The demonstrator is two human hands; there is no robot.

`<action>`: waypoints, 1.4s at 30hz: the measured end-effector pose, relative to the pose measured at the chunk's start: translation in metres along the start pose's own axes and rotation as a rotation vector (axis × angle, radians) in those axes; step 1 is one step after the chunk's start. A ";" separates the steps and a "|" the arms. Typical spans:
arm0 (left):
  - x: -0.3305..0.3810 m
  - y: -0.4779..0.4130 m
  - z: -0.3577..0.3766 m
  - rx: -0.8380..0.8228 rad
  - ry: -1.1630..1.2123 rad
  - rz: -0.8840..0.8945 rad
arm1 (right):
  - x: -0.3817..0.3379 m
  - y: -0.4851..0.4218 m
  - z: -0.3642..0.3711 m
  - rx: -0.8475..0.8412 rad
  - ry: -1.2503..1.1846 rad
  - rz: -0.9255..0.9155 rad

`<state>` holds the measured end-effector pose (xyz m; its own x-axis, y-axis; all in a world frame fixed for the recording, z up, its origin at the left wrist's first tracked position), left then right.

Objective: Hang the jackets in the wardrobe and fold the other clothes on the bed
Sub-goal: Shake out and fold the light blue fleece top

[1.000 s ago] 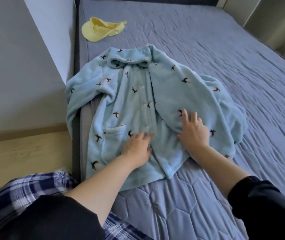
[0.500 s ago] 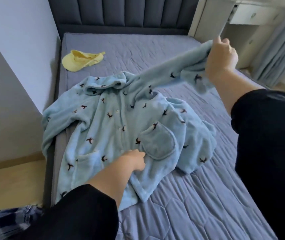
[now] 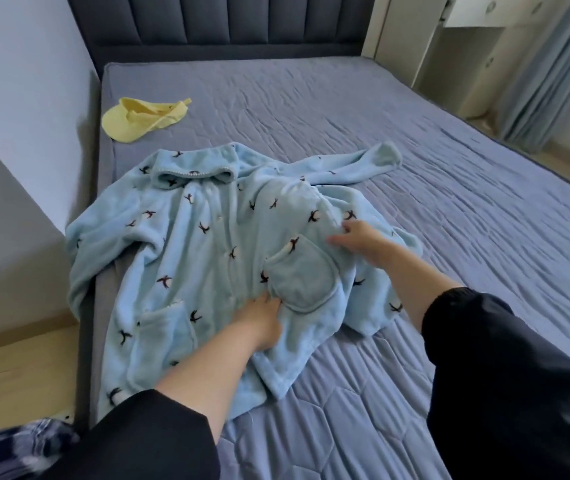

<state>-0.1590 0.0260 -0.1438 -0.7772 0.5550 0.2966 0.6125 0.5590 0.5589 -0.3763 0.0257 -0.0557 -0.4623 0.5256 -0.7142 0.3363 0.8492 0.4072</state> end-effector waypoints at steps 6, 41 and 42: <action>-0.008 0.003 0.013 0.059 -0.038 0.024 | 0.042 0.030 0.035 -0.241 0.209 -0.004; -0.122 0.048 0.036 0.094 -0.094 -0.039 | -0.046 0.076 0.175 0.265 0.618 -0.493; -0.118 0.048 0.037 0.093 -0.059 0.002 | -0.048 0.066 0.187 0.171 0.523 -0.401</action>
<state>-0.0323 0.0098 -0.1809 -0.7679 0.5897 0.2503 0.6268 0.6110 0.4835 -0.1785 0.0472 -0.1007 -0.8995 0.1645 -0.4047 0.1615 0.9860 0.0420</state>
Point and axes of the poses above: each hand's wrist, its own y-axis away from the middle knuckle, its own z-axis out of the palm, x = y × z, the point moved 9 cm from there along -y, towards the middle knuckle, and after that the axes turned 7 degrees about -x, right-handed, at the moved point
